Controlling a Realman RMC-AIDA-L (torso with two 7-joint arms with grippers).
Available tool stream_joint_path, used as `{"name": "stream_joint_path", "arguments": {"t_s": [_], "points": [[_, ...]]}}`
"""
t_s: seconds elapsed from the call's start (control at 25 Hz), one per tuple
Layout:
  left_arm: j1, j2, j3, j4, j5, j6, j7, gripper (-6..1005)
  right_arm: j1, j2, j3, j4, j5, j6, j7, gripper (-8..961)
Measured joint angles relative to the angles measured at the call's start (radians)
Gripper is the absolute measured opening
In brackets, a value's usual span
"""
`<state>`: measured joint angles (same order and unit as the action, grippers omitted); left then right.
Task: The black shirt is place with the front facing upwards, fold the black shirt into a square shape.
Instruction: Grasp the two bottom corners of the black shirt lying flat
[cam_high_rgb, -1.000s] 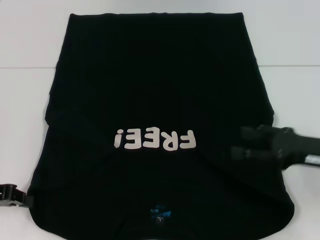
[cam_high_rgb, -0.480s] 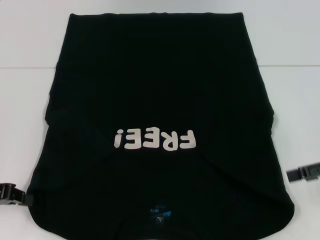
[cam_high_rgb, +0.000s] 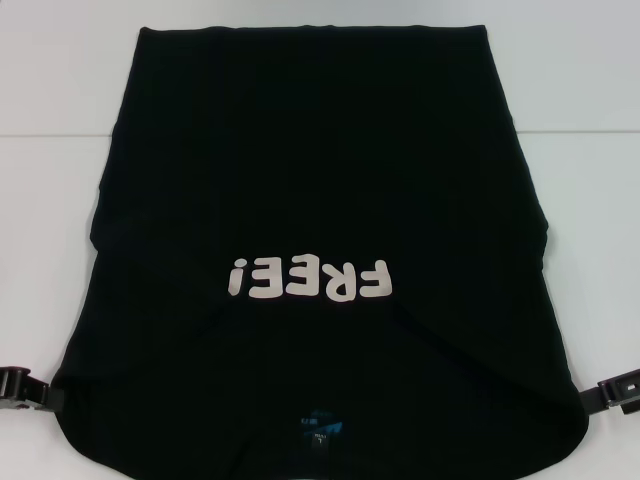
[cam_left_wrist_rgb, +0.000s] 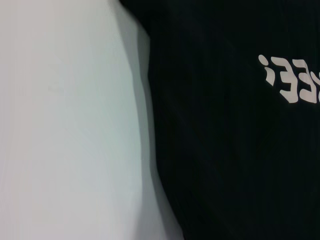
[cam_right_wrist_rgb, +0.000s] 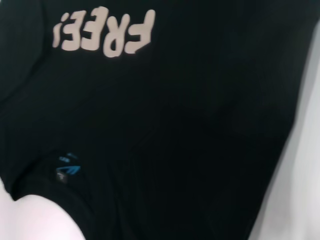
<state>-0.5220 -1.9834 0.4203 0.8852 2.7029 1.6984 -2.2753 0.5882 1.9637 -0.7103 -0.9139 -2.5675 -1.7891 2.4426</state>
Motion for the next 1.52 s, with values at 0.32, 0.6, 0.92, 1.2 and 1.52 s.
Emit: {"name": "stream_joint_path", "arguments": {"t_s": [0.32,0.6,0.92,1.2,1.52], "points": [[-0.001,0.000,-0.006,0.000,0.000,-0.016,0.000,6,0.031,0.017,-0.018,0.056,-0.043,0.062,-0.010,854],[-0.004,0.003,-0.011,0.000,0.000,-0.020,0.000,6,0.057,0.018,-0.049,0.106,-0.044,0.097,-0.016,850],[-0.006,0.006,-0.020,-0.004,-0.002,-0.023,0.004,7,0.065,0.029,-0.054,0.099,-0.045,0.119,-0.035,844],[-0.011,0.008,-0.023,-0.006,-0.005,-0.023,0.010,8,0.074,0.035,-0.099,0.103,-0.046,0.126,-0.041,594],[-0.010,0.008,-0.033,-0.006,-0.005,-0.023,0.015,8,0.080,0.032,-0.101,0.103,-0.063,0.126,-0.032,341]]}}
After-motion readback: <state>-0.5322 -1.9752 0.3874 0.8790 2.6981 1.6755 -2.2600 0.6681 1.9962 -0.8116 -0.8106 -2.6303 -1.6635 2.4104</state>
